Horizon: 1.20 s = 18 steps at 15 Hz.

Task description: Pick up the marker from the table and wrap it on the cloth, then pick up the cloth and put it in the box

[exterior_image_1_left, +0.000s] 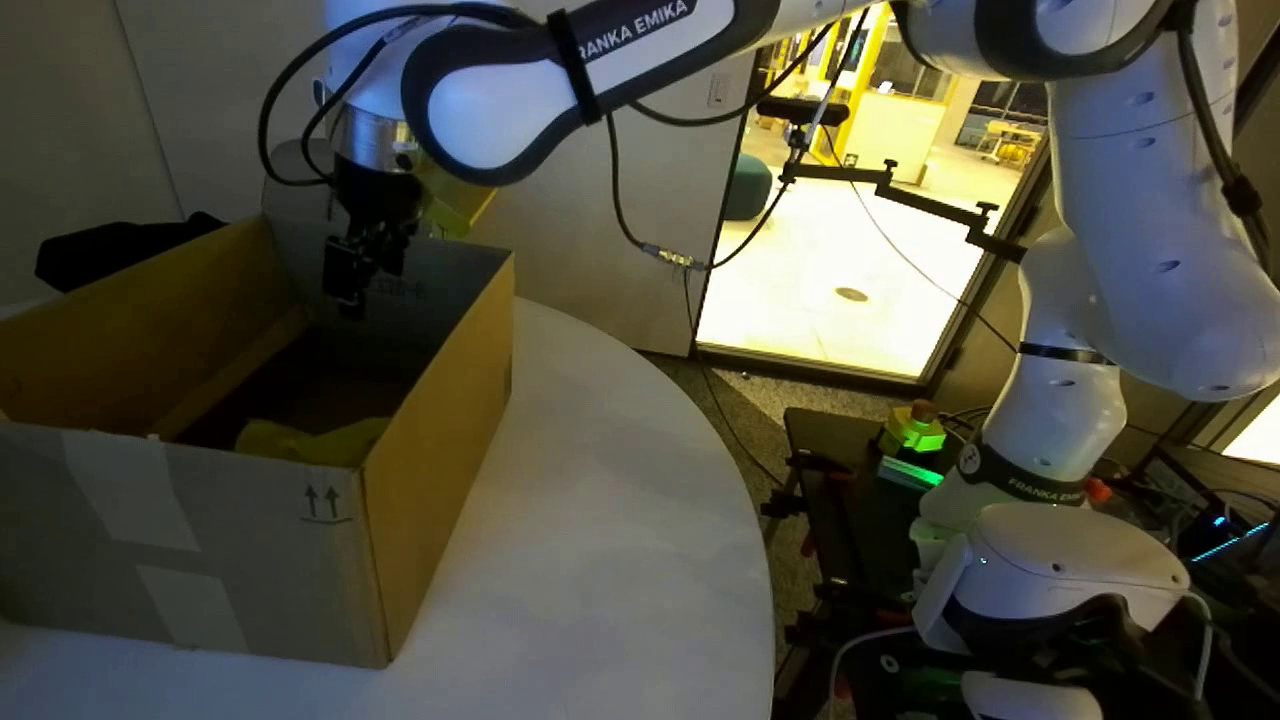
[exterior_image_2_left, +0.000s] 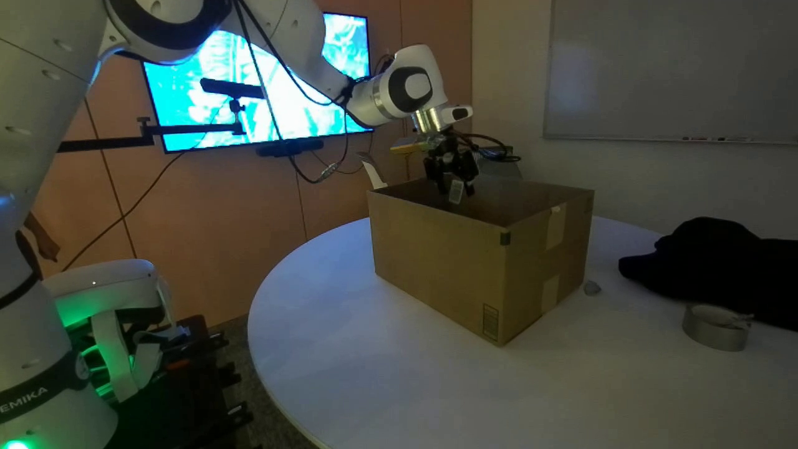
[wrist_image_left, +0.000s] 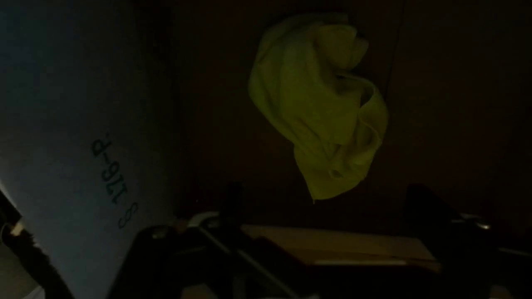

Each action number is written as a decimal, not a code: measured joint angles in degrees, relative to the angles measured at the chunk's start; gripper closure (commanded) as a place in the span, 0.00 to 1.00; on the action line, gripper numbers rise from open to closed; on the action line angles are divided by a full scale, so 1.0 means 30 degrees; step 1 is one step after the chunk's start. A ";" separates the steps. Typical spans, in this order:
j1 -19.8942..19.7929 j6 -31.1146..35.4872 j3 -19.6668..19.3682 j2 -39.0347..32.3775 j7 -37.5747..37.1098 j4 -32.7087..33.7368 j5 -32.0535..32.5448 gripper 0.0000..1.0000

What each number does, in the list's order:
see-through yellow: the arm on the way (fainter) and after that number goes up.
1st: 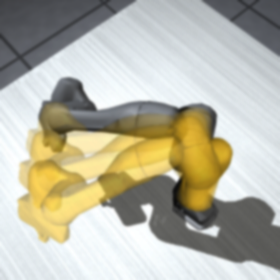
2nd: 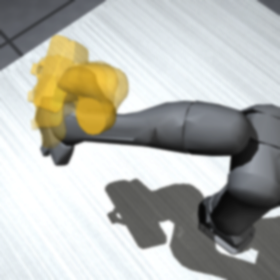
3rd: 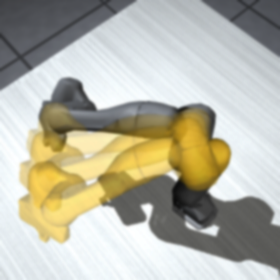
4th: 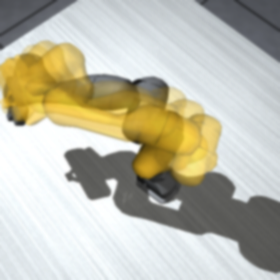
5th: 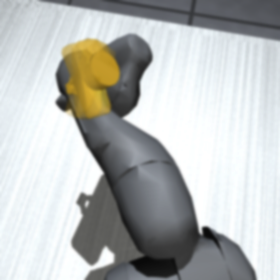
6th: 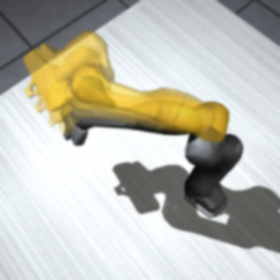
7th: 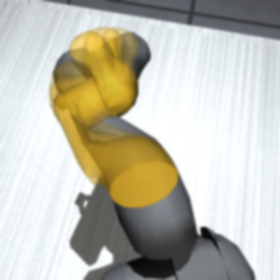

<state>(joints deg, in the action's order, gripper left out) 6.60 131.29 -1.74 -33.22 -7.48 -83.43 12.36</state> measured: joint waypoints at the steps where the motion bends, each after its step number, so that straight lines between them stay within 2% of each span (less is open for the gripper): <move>1: -0.0159 -0.0360 0.0012 0.0806 0.0362 -0.0534 -0.0121 0.00; 10: -0.1815 -0.3141 0.0063 0.9734 0.2713 -0.8083 -0.2123 0.00; 18: -0.2052 -0.6639 -0.0191 1.8018 0.3406 -1.5005 -0.3184 0.00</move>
<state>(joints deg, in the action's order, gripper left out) 0.44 111.37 -2.31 20.83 2.74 -128.45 2.81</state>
